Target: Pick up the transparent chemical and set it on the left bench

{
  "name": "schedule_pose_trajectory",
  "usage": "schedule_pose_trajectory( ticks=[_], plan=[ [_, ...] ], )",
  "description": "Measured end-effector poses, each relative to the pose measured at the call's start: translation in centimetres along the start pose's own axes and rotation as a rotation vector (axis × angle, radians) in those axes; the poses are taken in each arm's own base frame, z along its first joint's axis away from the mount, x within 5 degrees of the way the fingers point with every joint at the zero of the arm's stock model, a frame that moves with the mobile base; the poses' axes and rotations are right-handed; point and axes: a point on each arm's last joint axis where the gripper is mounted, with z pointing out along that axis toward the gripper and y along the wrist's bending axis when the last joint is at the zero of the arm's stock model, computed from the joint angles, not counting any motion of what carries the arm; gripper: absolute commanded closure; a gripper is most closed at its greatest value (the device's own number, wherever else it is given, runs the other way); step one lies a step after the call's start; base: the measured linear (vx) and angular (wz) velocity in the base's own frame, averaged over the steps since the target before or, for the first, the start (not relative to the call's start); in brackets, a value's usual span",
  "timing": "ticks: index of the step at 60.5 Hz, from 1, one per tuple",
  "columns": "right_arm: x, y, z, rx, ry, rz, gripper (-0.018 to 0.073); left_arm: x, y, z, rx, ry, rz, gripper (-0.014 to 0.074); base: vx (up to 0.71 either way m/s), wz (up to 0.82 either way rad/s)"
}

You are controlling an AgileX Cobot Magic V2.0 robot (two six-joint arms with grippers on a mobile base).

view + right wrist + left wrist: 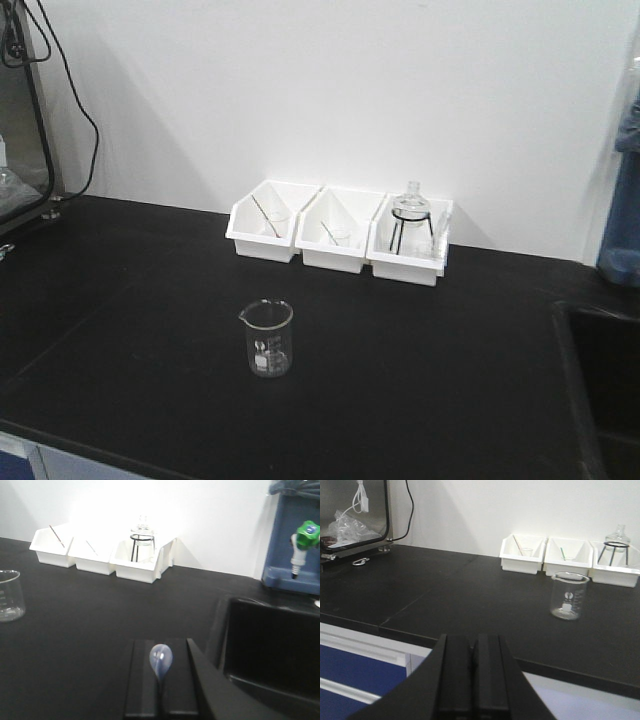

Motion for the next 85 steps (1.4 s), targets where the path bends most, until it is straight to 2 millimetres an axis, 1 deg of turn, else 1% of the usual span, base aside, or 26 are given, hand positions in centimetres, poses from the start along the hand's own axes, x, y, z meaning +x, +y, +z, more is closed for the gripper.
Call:
schedule_pose_trajectory(
  ticks=[44, 85],
  plan=[
    [0.00, 0.00, 0.00, 0.000, 0.000, 0.000, 0.0567, 0.00, 0.00, 0.00, 0.000, 0.000, 0.000, 0.0600, 0.24, 0.01],
    [-0.15, 0.09, 0.00, -0.010, -0.016, 0.000, 0.0567, 0.00, 0.00, 0.00, 0.000, 0.000, 0.000, 0.0600, 0.06, -0.04]
  ],
)
